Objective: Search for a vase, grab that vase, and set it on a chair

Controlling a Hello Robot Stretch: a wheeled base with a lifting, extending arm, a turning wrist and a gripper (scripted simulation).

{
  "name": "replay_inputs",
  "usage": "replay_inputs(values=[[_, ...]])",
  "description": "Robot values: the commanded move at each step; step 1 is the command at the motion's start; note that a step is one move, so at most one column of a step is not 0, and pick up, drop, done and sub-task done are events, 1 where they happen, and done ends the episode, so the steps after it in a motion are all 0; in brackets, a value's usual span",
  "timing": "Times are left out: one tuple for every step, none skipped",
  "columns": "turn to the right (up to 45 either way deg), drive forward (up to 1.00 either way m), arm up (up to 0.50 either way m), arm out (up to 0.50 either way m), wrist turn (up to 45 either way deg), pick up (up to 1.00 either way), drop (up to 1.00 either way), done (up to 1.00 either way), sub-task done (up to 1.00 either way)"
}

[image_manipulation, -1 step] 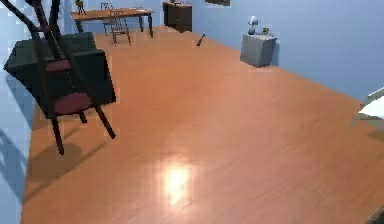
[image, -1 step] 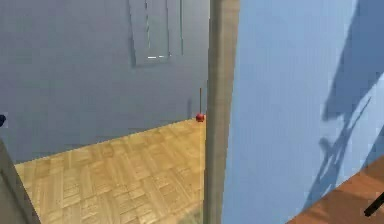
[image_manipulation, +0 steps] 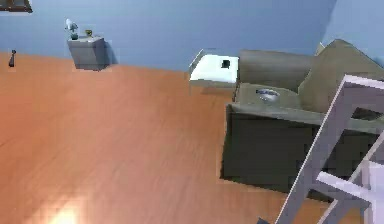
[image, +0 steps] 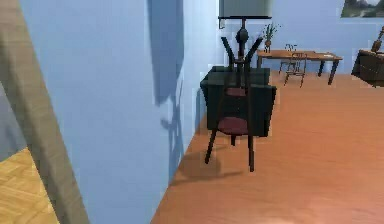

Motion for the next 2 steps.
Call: replay_inputs(values=[[27.0, 0.0, 0.0, 0.0, 0.0, 0.0, 0.0, 0.0, 0.0], [0.0, 0.35, 0.0, 0.0, 0.0, 0.0, 0.0, 0.0, 0.0]])
